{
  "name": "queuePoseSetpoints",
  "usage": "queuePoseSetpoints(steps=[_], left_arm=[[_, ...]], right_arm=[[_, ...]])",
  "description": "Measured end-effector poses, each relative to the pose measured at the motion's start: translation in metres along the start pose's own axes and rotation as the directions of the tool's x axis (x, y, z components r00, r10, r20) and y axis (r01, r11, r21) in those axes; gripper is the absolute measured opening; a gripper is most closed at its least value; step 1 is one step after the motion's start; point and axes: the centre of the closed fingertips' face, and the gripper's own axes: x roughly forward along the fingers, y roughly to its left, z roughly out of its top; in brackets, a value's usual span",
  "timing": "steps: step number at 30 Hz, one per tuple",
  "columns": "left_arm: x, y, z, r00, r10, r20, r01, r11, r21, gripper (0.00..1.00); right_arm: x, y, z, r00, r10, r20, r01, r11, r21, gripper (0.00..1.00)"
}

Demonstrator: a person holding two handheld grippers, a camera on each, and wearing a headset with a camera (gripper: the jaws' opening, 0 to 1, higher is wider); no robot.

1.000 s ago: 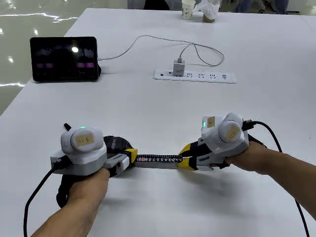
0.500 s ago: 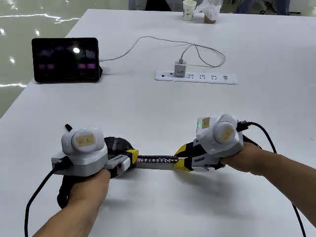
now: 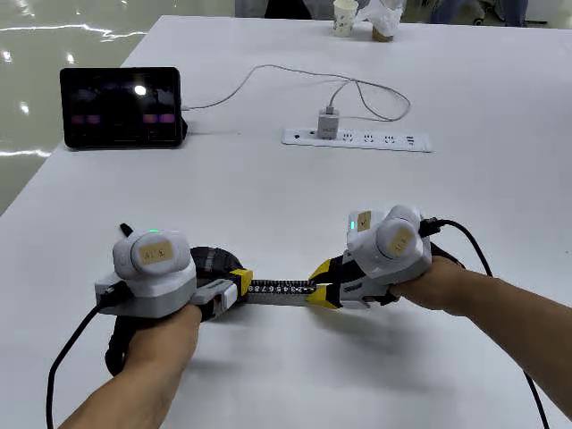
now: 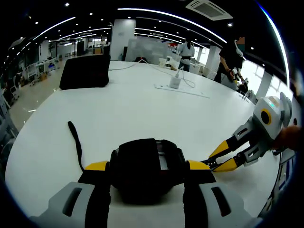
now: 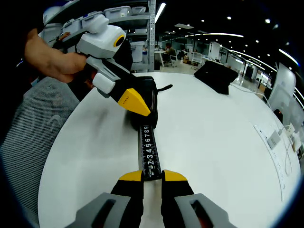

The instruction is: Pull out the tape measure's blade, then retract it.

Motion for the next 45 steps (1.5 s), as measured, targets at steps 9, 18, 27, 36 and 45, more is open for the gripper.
queuePoseSetpoints(steps=[9, 18, 27, 36, 45], left_arm=[[0.0, 0.0, 0.0, 1.0, -0.002, -0.001, 0.002, 1.0, -0.002, 0.56], [0.0, 0.0, 0.0, 1.0, -0.005, -0.002, 0.005, 1.0, -0.003, 0.56], [-0.001, 0.001, 0.0, 1.0, -0.005, -0.003, 0.005, 1.0, -0.002, 0.56], [0.0, 0.001, 0.0, 1.0, -0.007, -0.005, 0.007, 1.0, -0.006, 0.56], [0.001, 0.001, 0.0, 0.9999, -0.009, -0.006, 0.009, 1.0, -0.008, 0.57]], right_arm=[[0.006, 0.001, 0.006, 1.0, 0.004, 0.006, -0.004, 1.0, 0.0, 0.1], [0.013, 0.001, 0.011, 0.9999, 0.009, 0.011, -0.009, 1.0, -0.001, 0.1], [0.021, 0.002, 0.018, 0.9997, 0.015, 0.02, -0.015, 1.0, 0.0, 0.1], [0.028, 0.003, 0.025, 0.9995, 0.019, 0.025, -0.019, 1.0, -0.002, 0.1], [0.036, 0.005, 0.032, 0.9994, 0.022, 0.027, -0.022, 1.0, -0.006, 0.1]])
